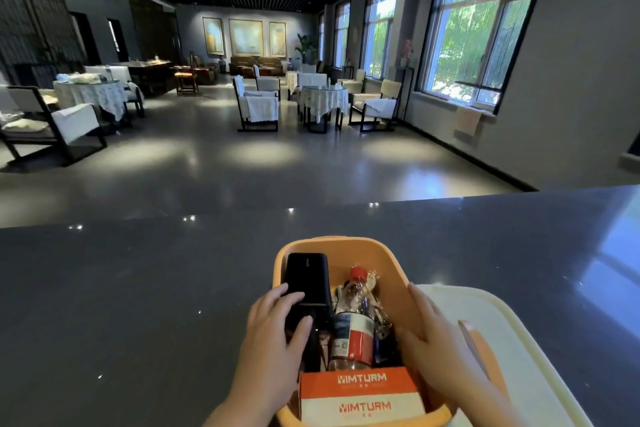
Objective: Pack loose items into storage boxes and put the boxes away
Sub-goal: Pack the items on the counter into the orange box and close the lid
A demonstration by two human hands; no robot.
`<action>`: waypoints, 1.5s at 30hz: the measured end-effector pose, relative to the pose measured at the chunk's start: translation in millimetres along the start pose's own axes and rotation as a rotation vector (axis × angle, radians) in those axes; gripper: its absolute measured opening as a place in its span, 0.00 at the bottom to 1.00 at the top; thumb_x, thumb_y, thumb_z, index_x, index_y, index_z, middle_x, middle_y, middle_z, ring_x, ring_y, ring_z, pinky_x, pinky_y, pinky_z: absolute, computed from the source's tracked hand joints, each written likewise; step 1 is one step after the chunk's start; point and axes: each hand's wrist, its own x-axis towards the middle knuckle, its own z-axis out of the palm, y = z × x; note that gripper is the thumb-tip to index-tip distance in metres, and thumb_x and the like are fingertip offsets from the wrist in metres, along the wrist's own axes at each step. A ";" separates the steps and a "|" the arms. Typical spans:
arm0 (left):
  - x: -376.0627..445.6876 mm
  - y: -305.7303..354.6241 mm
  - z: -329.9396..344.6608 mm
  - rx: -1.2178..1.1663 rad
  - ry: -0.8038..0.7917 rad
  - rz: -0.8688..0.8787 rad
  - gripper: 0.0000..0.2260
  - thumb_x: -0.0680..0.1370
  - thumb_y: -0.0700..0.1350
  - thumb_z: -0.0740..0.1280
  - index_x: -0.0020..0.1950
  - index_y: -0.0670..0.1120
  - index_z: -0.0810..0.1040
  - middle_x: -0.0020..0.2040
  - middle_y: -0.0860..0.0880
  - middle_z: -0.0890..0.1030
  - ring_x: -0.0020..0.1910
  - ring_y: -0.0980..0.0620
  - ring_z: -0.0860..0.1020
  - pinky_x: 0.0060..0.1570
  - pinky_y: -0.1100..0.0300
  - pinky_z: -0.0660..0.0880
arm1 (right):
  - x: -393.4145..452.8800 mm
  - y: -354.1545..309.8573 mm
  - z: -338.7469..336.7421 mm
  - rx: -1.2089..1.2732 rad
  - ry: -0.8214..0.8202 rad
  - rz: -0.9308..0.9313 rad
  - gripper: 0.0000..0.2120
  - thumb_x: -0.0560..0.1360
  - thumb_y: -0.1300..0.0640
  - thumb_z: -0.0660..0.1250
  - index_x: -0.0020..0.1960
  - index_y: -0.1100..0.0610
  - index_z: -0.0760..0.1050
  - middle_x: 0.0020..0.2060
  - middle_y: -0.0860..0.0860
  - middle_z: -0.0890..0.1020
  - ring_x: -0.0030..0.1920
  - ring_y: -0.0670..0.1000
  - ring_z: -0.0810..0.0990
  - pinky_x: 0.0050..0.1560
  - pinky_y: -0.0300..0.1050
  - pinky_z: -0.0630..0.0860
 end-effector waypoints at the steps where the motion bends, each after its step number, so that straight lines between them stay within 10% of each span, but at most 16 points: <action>1: 1.5 -1.0 -1.8 0.007 -0.018 0.005 0.17 0.79 0.55 0.60 0.68 0.59 0.67 0.68 0.65 0.59 0.70 0.65 0.54 0.70 0.60 0.57 | -1.4 -1.9 1.9 0.054 0.022 0.035 0.32 0.80 0.53 0.60 0.78 0.47 0.47 0.74 0.47 0.65 0.67 0.48 0.71 0.68 0.47 0.69; 4: 12.8 -13.3 -15.1 0.020 -0.058 0.007 0.19 0.79 0.55 0.61 0.69 0.58 0.67 0.70 0.63 0.61 0.71 0.62 0.58 0.70 0.58 0.61 | -14.7 -14.1 19.6 0.263 0.050 0.128 0.30 0.80 0.54 0.59 0.78 0.47 0.49 0.71 0.48 0.69 0.57 0.45 0.73 0.53 0.39 0.73; 11: 40.1 -54.4 -78.3 0.249 0.008 -0.027 0.21 0.77 0.61 0.61 0.68 0.56 0.70 0.68 0.56 0.70 0.66 0.56 0.69 0.61 0.55 0.71 | -84.0 -84.8 112.0 0.772 0.235 0.294 0.47 0.70 0.63 0.68 0.78 0.46 0.42 0.76 0.39 0.48 0.73 0.41 0.52 0.72 0.40 0.53; 16: -5.3 -75.1 -100.2 0.182 0.016 -0.157 0.23 0.77 0.58 0.62 0.71 0.56 0.65 0.72 0.56 0.63 0.70 0.55 0.63 0.67 0.53 0.67 | -115.4 -128.5 147.3 0.749 0.311 0.177 0.57 0.48 0.39 0.60 0.75 0.50 0.49 0.75 0.46 0.50 0.73 0.45 0.52 0.69 0.43 0.54; 22: -61.1 -64.7 -77.3 -0.149 0.085 -0.383 0.38 0.76 0.48 0.67 0.77 0.54 0.44 0.78 0.55 0.44 0.76 0.50 0.45 0.73 0.48 0.48 | -10.1 -77.3 67.3 0.233 0.396 0.060 0.35 0.75 0.53 0.67 0.77 0.57 0.55 0.77 0.53 0.58 0.77 0.52 0.52 0.75 0.51 0.49; 30: -41.9 -90.7 -88.0 -0.364 0.010 -0.247 0.38 0.78 0.40 0.63 0.69 0.74 0.44 0.72 0.60 0.62 0.68 0.54 0.65 0.67 0.44 0.66 | 44.2 -67.2 55.1 -0.253 0.136 0.015 0.27 0.79 0.48 0.59 0.75 0.49 0.57 0.67 0.50 0.71 0.63 0.55 0.73 0.59 0.50 0.73; 36: 1.3 -115.6 -117.0 -0.390 -0.135 -0.148 0.33 0.78 0.47 0.61 0.73 0.67 0.44 0.70 0.68 0.54 0.64 0.66 0.65 0.52 0.67 0.69 | 4.8 -68.7 71.0 -0.265 0.165 0.061 0.30 0.79 0.46 0.57 0.76 0.55 0.51 0.70 0.55 0.64 0.65 0.56 0.69 0.59 0.48 0.72; 42: 46.5 -117.1 -133.5 -0.098 -0.306 -0.130 0.32 0.79 0.52 0.61 0.75 0.63 0.45 0.74 0.63 0.54 0.70 0.55 0.64 0.60 0.55 0.73 | -22.0 -64.0 77.9 -0.124 0.128 0.085 0.33 0.80 0.46 0.55 0.78 0.55 0.44 0.75 0.57 0.55 0.73 0.57 0.61 0.66 0.50 0.69; 45: 39.5 -89.8 -116.2 0.083 -0.052 -0.111 0.25 0.80 0.52 0.59 0.76 0.57 0.56 0.77 0.54 0.57 0.75 0.50 0.58 0.71 0.44 0.60 | -14.6 -43.3 69.0 0.093 0.128 0.085 0.32 0.79 0.45 0.58 0.78 0.51 0.50 0.73 0.50 0.61 0.71 0.51 0.64 0.67 0.47 0.67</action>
